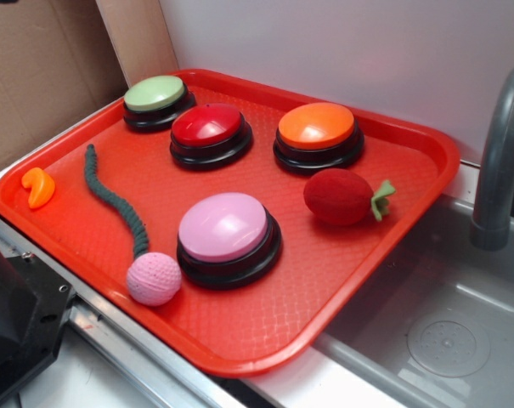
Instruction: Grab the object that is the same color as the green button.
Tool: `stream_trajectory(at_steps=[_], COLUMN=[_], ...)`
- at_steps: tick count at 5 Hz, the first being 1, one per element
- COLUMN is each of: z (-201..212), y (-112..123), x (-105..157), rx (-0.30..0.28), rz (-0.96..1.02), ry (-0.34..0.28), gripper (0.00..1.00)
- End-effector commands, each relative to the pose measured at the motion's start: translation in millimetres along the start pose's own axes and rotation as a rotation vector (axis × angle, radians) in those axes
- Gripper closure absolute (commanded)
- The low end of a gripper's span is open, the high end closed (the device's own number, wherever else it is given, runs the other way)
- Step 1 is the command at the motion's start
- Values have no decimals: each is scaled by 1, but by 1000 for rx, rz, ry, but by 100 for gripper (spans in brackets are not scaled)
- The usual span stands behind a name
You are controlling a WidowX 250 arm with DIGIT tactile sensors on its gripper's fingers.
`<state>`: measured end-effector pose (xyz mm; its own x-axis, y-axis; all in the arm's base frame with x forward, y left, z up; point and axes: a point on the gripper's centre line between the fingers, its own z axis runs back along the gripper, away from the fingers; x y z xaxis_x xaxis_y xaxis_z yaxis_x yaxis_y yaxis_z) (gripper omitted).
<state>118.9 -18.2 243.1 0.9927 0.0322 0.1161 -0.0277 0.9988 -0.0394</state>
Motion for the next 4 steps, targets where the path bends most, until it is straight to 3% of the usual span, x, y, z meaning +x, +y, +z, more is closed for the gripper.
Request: stream_trajectory(at_steps=[1,4], z=[0,-36], y=[0,23], x=[0,8], rx=[0,-52], rz=[0,384], ry=[0,-48], gripper=[0,0])
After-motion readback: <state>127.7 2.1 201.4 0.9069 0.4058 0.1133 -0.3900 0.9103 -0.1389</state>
